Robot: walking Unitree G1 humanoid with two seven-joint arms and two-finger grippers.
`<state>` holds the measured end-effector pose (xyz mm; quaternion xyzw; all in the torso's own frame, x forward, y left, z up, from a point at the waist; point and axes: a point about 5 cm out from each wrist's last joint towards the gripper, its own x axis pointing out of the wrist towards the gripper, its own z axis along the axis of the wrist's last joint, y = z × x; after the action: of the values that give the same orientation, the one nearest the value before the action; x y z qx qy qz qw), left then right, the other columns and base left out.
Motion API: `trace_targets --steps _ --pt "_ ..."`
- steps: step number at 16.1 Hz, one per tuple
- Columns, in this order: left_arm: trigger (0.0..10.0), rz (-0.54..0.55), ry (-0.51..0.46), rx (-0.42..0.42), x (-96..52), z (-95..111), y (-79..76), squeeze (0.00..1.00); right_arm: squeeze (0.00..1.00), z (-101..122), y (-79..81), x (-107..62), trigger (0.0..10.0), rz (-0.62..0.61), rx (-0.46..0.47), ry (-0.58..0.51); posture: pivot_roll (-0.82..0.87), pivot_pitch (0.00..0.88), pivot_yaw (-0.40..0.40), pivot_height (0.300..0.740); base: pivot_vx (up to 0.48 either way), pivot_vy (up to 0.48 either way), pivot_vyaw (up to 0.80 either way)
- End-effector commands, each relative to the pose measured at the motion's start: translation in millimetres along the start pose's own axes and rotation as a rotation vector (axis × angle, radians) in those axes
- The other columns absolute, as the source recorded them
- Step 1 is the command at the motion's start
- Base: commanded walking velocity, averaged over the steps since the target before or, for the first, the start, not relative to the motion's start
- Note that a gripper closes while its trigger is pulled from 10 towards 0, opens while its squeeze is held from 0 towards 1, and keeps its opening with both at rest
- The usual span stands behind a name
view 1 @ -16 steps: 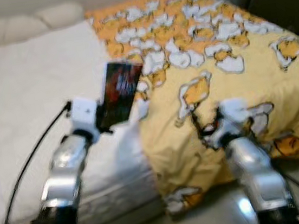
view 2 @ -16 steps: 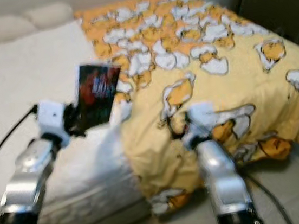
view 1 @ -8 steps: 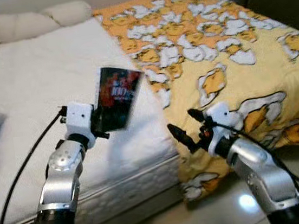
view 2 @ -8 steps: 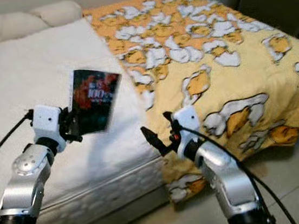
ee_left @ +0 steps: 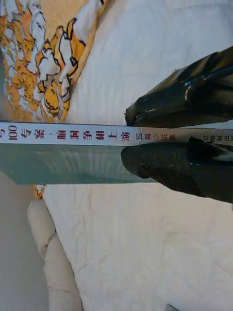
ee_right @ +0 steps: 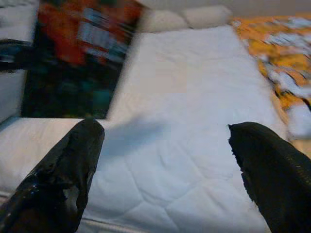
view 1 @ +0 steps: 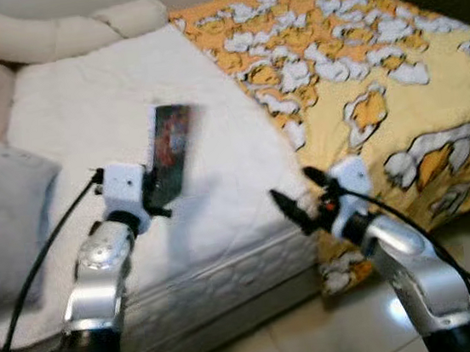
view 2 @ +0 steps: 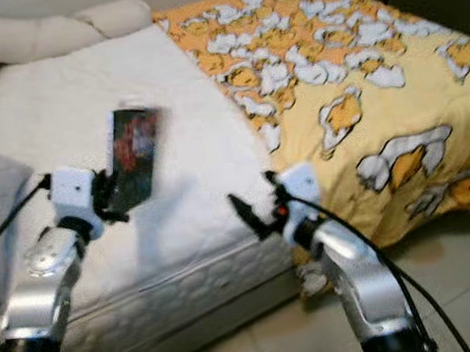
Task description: Clean up the room
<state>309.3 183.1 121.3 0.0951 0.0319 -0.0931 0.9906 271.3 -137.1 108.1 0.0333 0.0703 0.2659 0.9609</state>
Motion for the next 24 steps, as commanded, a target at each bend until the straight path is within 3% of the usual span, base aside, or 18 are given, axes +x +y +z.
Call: trace_targets --steps 1,3,8,10,12,14,24 --pt "10.0 0.022 -0.036 0.010 -2.9 7.4 5.2 0.00 0.00 4.4 0.2 1.2 10.0 -0.030 0.006 -0.025 0.01 0.000 0.037 0.740 0.000 0.356 0.00" --pt "10.0 0.007 -0.034 -0.023 -8.7 6.0 1.0 0.00 0.00 0.6 0.7 2.9 10.0 -0.124 0.036 -0.029 0.01 0.000 0.037 0.740 0.000 0.150 0.00" --pt "10.0 0.017 -0.056 -0.058 -20.6 12.1 -8.2 0.00 0.00 -3.8 7.3 2.3 10.0 -0.203 0.085 -0.046 0.02 0.000 0.031 0.740 0.000 0.000 0.00" --pt "10.0 0.012 -0.053 -0.065 -22.8 12.7 -11.2 0.00 0.00 -5.5 8.5 3.2 10.0 -0.207 0.079 -0.039 0.03 0.000 0.030 0.740 0.000 0.000 0.00" --pt "10.0 0.023 -0.016 -0.043 -23.7 9.9 -11.7 0.00 0.00 -4.9 8.5 5.2 10.0 -0.180 0.013 -0.024 0.04 0.000 0.021 0.740 0.000 0.000 0.00" --pt "10.0 0.050 -0.052 -0.056 -24.7 14.5 -10.5 0.00 0.00 -4.0 9.5 8.1 10.0 -0.147 -0.021 -0.017 0.05 0.000 0.014 0.740 0.000 0.000 0.80" --pt "10.0 0.062 -0.032 -0.060 -28.3 14.4 -5.2 0.00 0.00 -5.8 12.2 11.6 10.0 -0.096 -0.041 -0.005 0.05 0.000 0.014 0.740 0.234 0.000 0.80"
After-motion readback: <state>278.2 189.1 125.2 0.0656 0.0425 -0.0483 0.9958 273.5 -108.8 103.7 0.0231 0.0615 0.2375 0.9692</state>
